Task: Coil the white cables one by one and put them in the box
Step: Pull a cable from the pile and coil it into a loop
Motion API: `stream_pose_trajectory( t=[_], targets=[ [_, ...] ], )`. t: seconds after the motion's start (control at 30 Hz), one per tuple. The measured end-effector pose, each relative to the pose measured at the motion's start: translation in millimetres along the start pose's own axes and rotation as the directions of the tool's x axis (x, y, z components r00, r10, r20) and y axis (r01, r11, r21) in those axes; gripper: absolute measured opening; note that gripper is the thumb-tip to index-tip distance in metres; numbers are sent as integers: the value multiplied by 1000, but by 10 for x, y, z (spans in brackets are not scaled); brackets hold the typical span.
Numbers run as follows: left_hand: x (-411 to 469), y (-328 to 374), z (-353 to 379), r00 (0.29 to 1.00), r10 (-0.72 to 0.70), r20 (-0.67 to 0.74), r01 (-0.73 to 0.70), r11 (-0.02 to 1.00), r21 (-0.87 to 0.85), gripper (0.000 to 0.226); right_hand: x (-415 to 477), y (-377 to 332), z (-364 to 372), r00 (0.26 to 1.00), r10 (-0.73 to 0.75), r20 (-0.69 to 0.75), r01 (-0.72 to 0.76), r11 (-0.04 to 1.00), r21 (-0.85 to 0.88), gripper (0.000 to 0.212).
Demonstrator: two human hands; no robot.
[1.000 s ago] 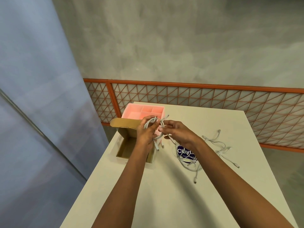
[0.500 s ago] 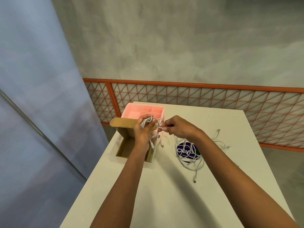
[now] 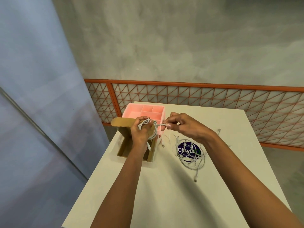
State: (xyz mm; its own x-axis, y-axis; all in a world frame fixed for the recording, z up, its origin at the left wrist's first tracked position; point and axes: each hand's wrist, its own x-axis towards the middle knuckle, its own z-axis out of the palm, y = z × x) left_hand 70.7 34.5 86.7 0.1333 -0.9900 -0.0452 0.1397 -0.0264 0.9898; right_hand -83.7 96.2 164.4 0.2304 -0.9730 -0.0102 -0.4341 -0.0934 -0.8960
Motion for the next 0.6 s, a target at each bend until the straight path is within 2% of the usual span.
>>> stream_pose_trajectory(
  t=[0.13, 0.27, 0.5, 0.6],
  targets=[
    [-17, 47, -7, 999, -39, 16, 40, 997, -68, 20, -29, 58, -27, 999, 39, -29, -36, 995, 91, 20],
    [-29, 75, -19, 997, -60, 46, 65, 993, -100, 20, 6, 115, -58, 986, 109, -128, -89, 984, 152, 21],
    [-105, 118, -63, 961, -17, 274, 31, 998, -47, 21, 47, 159, -137, 973, 147, -179, -100, 963, 249, 29],
    [-119, 135, -98, 928, -39, 371, 63, 997, -54, 31, 53, 176, -168, 963, 169, -212, -106, 955, 277, 25]
  ],
)
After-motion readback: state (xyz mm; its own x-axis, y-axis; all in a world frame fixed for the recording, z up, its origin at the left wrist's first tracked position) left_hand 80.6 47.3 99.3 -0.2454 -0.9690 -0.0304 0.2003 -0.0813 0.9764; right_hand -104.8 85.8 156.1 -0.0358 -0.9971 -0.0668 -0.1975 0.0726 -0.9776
